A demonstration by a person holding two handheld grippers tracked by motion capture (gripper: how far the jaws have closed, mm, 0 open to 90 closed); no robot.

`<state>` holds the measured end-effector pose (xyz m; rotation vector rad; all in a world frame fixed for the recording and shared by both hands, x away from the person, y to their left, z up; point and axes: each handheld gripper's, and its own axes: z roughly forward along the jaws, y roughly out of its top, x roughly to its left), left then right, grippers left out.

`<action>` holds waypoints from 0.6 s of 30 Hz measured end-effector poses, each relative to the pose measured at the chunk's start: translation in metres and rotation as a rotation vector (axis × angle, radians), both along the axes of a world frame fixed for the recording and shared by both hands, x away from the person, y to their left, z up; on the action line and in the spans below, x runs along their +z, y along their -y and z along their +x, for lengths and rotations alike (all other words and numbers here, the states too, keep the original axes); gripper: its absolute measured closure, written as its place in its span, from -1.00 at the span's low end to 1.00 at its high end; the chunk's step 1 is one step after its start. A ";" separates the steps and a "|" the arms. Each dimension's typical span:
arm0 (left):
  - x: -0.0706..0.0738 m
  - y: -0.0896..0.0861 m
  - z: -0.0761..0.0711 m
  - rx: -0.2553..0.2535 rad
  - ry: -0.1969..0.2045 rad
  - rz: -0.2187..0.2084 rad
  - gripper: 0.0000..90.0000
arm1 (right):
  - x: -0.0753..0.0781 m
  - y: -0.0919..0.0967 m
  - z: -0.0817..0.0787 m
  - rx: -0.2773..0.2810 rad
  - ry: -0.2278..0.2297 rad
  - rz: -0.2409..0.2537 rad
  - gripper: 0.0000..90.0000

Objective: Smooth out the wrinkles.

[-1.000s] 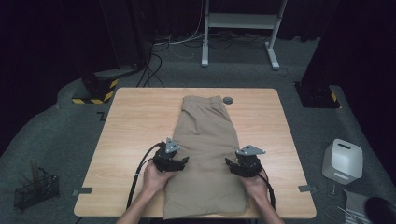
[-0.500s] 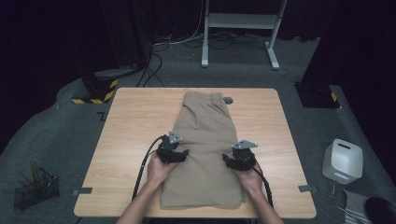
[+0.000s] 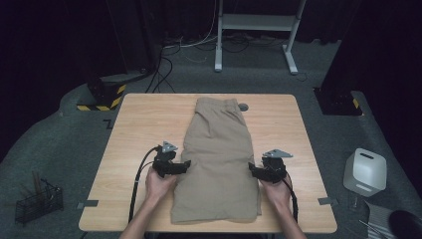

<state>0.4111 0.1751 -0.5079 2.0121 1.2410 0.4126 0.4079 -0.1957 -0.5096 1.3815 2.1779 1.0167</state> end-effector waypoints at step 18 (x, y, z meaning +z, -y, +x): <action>-0.009 0.016 0.001 0.002 -0.039 0.007 -0.31 | -0.008 -0.019 0.002 0.027 -0.018 -0.086 0.13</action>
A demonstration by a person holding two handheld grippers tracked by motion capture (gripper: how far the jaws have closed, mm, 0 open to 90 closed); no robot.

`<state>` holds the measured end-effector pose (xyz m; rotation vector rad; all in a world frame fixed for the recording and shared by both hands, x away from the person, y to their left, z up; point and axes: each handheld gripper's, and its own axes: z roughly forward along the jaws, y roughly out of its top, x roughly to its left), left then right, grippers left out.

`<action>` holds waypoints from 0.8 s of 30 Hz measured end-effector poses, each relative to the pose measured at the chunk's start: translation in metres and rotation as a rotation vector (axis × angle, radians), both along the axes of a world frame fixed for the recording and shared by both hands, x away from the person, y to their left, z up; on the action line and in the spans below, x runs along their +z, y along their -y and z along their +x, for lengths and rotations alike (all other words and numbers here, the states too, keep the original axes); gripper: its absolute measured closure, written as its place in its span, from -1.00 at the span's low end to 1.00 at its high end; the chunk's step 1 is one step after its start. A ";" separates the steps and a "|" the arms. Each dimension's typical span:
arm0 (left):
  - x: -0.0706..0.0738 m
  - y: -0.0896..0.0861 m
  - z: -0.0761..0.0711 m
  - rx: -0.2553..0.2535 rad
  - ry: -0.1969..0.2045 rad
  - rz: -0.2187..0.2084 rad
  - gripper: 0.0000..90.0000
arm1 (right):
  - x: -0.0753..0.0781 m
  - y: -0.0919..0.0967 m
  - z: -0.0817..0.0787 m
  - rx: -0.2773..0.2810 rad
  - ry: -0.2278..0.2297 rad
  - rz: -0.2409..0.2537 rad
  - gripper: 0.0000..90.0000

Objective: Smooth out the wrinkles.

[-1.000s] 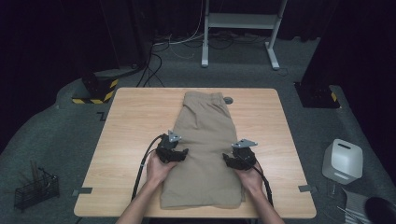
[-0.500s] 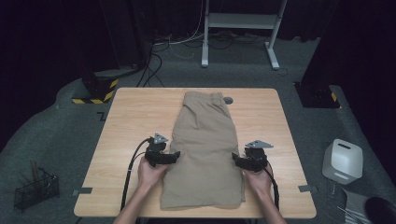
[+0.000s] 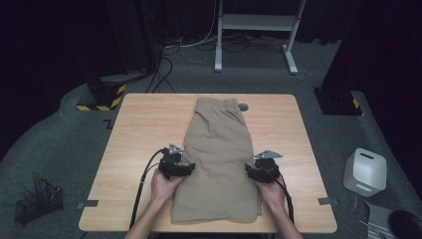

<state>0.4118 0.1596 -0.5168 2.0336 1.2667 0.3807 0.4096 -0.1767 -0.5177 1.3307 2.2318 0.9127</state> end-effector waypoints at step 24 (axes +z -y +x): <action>0.001 -0.005 0.001 -0.085 0.022 -0.047 0.86 | 0.001 0.004 0.000 0.096 0.001 0.050 0.94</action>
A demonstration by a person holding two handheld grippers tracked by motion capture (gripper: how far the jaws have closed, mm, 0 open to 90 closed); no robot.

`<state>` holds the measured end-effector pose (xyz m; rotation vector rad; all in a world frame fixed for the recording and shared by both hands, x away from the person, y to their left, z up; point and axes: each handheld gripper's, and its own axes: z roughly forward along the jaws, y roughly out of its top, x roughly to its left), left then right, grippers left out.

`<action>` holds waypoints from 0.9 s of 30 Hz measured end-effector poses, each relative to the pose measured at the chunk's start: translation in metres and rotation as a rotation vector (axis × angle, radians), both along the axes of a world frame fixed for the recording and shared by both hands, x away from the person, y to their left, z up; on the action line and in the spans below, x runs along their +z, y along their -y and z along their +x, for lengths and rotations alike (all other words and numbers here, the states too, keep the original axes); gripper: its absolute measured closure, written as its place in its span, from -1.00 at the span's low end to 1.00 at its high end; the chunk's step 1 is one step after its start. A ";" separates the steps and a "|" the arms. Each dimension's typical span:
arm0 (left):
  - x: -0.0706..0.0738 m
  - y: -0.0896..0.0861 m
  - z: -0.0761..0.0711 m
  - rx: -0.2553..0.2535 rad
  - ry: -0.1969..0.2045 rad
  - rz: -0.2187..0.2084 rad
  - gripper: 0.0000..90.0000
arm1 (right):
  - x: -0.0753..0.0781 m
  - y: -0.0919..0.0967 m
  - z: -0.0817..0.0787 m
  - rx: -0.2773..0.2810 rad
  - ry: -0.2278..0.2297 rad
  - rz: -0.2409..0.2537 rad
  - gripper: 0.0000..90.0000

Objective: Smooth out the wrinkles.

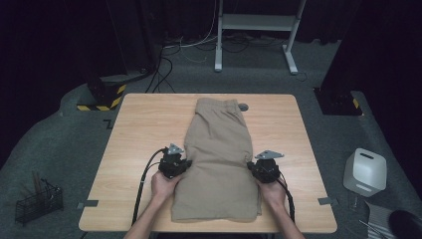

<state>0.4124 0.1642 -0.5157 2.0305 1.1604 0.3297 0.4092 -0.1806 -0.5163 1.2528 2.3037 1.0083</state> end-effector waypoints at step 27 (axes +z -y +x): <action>0.084 -0.015 -0.035 -0.089 0.169 -0.077 0.89 | 0.078 0.011 -0.054 0.085 0.347 0.080 0.95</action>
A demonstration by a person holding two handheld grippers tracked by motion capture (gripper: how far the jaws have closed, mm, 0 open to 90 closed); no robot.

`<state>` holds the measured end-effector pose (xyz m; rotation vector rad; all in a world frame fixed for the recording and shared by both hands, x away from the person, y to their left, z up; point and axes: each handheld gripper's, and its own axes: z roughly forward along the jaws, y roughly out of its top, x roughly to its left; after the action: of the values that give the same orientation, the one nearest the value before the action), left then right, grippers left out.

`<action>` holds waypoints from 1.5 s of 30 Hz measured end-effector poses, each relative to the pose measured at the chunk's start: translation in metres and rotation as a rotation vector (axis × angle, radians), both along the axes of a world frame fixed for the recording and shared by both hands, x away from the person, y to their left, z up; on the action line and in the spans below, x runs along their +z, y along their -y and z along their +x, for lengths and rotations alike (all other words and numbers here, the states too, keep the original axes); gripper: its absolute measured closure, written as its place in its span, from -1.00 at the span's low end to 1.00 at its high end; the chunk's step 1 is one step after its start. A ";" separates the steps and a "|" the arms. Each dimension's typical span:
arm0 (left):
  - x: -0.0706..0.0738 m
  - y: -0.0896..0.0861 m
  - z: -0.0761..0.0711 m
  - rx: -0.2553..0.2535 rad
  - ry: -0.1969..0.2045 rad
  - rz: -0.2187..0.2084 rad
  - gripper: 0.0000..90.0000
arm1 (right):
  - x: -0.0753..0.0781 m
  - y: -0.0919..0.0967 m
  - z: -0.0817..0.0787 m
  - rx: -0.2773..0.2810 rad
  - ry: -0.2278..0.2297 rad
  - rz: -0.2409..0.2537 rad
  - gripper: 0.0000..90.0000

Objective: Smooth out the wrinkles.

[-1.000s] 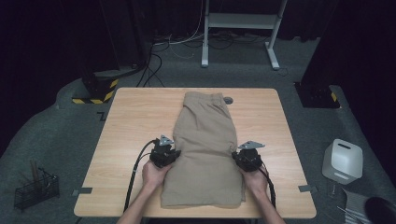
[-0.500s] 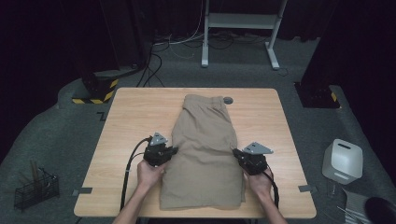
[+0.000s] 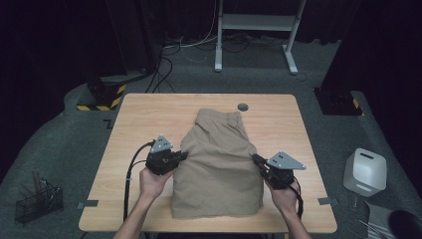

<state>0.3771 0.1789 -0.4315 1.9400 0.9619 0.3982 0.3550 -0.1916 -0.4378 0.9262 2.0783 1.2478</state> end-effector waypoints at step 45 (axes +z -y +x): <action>0.039 0.005 0.014 -0.031 0.000 -0.041 0.90 | 0.032 0.015 -0.005 -0.008 0.059 0.080 0.95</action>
<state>0.3914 0.1738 -0.3927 1.9157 0.9319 0.3575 0.3500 -0.2062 -0.4057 0.9216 1.9900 1.3469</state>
